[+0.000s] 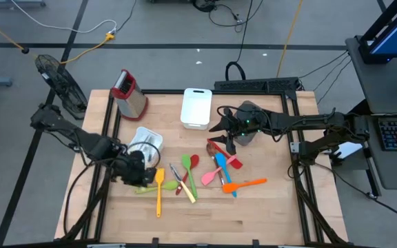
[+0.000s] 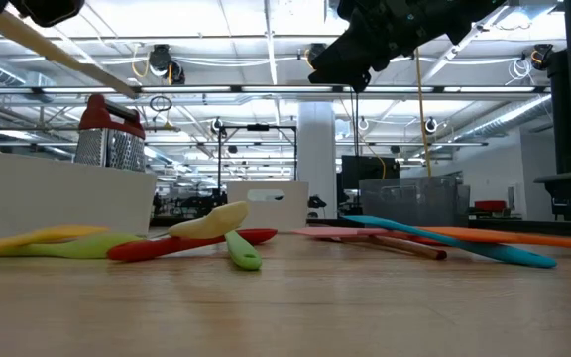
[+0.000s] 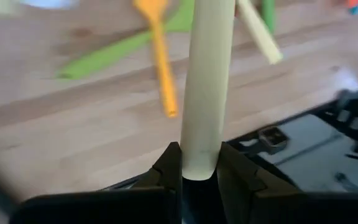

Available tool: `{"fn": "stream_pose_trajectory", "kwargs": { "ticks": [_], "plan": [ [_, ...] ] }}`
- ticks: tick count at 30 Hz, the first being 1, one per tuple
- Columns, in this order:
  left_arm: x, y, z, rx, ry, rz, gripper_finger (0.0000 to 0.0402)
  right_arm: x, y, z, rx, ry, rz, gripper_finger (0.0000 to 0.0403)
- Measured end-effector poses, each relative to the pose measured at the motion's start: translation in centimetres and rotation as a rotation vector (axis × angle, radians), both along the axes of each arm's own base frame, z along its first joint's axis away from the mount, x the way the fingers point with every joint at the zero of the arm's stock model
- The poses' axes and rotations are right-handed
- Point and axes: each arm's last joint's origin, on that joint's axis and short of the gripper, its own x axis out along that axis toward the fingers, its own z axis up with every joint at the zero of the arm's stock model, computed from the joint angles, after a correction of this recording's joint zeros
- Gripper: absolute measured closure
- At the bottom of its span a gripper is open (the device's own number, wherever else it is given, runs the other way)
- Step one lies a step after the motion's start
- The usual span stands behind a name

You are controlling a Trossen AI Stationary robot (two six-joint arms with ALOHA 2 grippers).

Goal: Pick & Place Kitchen Items
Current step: Put the yellow table knife into the bottom white bin

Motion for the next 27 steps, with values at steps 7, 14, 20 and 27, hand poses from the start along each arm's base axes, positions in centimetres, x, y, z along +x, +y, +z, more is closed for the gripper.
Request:
{"fn": "stream_pose_trajectory", "kwargs": {
  "ticks": [7,14,20,27],
  "plan": [
    [-1.9,2.4,2.2,-0.057,0.291,-0.071,0.0344,0.0,0.0,0.0,-0.051,-0.004,0.021,0.0236],
    [-1.9,4.0,1.4,-0.136,0.441,-0.18,0.0344,0.0,0.0,0.0,-0.058,-0.005,0.024,0.0236],
    [-0.5,6.0,0.5,-0.147,0.446,-0.245,0.0344,0.0,0.0,0.0,-0.058,-0.005,0.024,0.0236],
    [1.1,8.3,-1.6,-0.161,0.428,-0.344,0.0344,0.0,0.0,0.0,-0.056,-0.004,0.024,0.0236]
  ]
}}
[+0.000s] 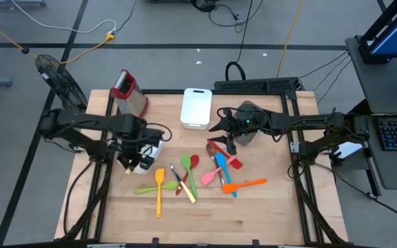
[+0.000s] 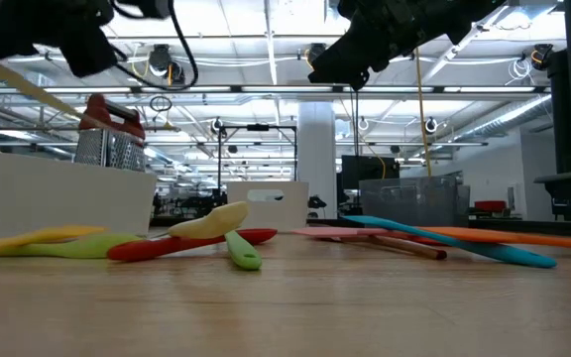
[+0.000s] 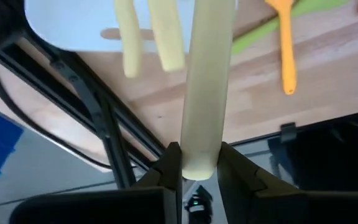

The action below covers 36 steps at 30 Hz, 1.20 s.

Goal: Pick & Place Kitchen Items
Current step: Put the yellow table knife into the bottom white bin

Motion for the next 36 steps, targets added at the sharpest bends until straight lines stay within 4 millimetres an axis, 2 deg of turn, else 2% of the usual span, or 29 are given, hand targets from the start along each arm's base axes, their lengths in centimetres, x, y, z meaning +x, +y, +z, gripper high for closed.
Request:
{"fn": "stream_pose_trajectory", "kwargs": {
  "ticks": [6,14,31,36],
  "plan": [
    [-0.5,1.0,-2.3,-0.064,0.067,0.007,0.0344,0.0,0.0,-0.1,0.002,0.007,0.0,0.0236],
    [-1.3,1.8,-3.9,-0.097,0.094,0.001,0.0344,-0.1,0.0,-0.2,0.005,0.023,0.0,0.0236],
    [-2.3,4.0,-5.1,-0.133,0.09,0.053,0.0342,-0.2,0.0,-0.3,0.007,0.038,0.0,0.0236],
    [-2.3,4.2,-5.2,-0.112,0.091,0.041,0.0299,-0.2,0.0,-0.5,0.011,0.056,0.0,0.0236]
  ]
}}
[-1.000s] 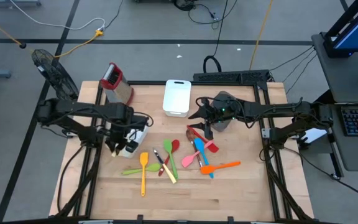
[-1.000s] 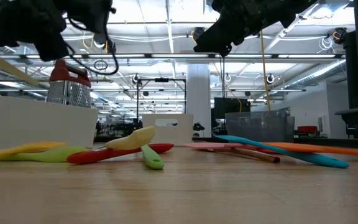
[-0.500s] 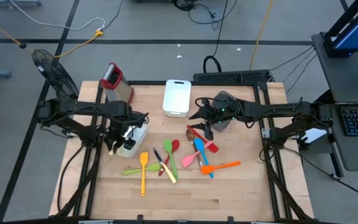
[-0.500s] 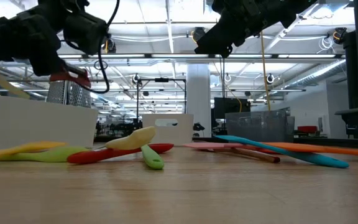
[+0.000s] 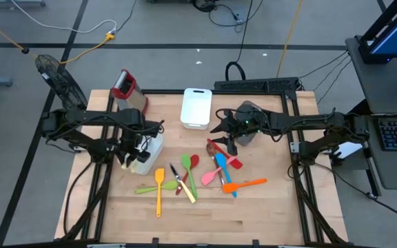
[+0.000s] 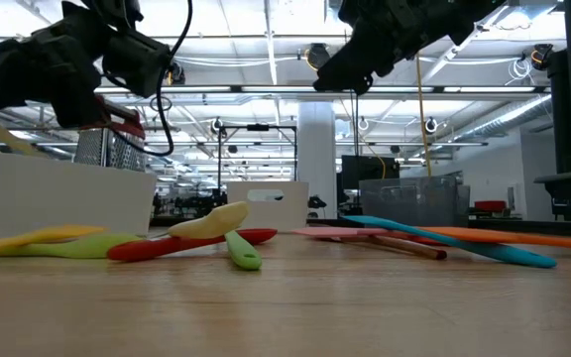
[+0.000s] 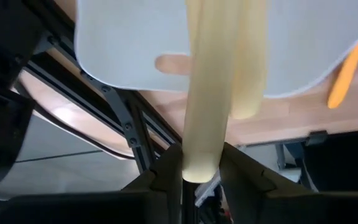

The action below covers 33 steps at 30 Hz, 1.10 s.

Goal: Pick & Place Kitchen Items
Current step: Put the yellow table knife into the bottom white bin

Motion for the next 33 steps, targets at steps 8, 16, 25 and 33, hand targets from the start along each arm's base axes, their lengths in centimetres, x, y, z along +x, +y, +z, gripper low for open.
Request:
{"fn": "stream_pose_trajectory", "kwargs": {
  "ticks": [8,16,25,33],
  "plan": [
    [0.0,0.1,0.0,0.024,0.005,-0.013,0.0253,0.0,0.0,0.0,0.001,0.005,0.0,0.0236],
    [-0.3,0.0,0.8,0.042,-0.023,0.008,0.0242,0.0,0.0,0.0,0.001,0.005,0.0,0.0236],
    [-1.3,0.0,4.5,0.331,-0.136,0.043,0.0241,0.0,0.0,0.0,0.054,0.01,-0.022,0.0236],
    [-0.5,-1.0,8.1,0.607,-0.54,-0.01,0.0241,0.0,0.0,0.0,0.096,0.014,-0.043,0.0236]
  ]
}}
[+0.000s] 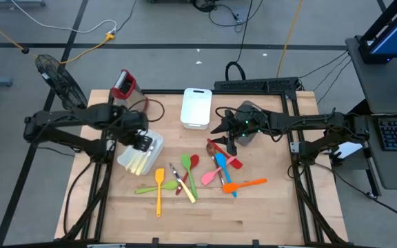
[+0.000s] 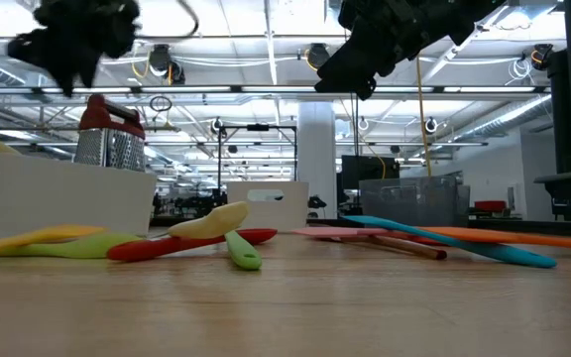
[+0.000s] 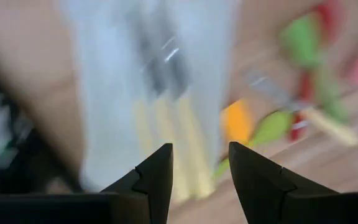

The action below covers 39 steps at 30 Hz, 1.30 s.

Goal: Pick & Place Kitchen Items
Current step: Put the yellow table knife into the bottom white bin

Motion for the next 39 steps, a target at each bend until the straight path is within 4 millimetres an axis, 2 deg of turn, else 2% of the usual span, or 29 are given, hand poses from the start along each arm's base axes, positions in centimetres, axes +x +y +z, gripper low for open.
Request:
{"fn": "stream_pose_trajectory", "kwargs": {
  "ticks": [5,10,14,18,27,39],
  "plan": [
    [1.3,-1.2,2.1,0.182,-0.333,-0.143,0.024,0.0,0.0,0.0,0.0,-0.001,0.0,0.0236],
    [2.4,-2.5,3.6,0.328,-0.543,-0.23,0.024,0.0,0.1,0.0,0.001,-0.001,0.003,0.0236],
    [3.7,-3.6,4.0,0.339,-0.641,-0.259,0.024,0.0,0.1,0.0,0.001,-0.001,0.003,0.0236],
    [5.2,-4.9,3.8,0.263,-0.698,-0.286,0.024,0.0,0.1,0.0,0.001,-0.001,0.003,0.0236],
    [7.6,-7.8,1.4,-0.052,-0.604,-0.192,0.024,0.0,0.1,0.0,0.025,0.001,-0.009,0.0236],
    [10.1,-11.8,-1.5,-0.411,-0.419,0.094,0.024,0.0,0.1,0.0,-0.033,-0.005,0.02,0.0236]
  ]
}}
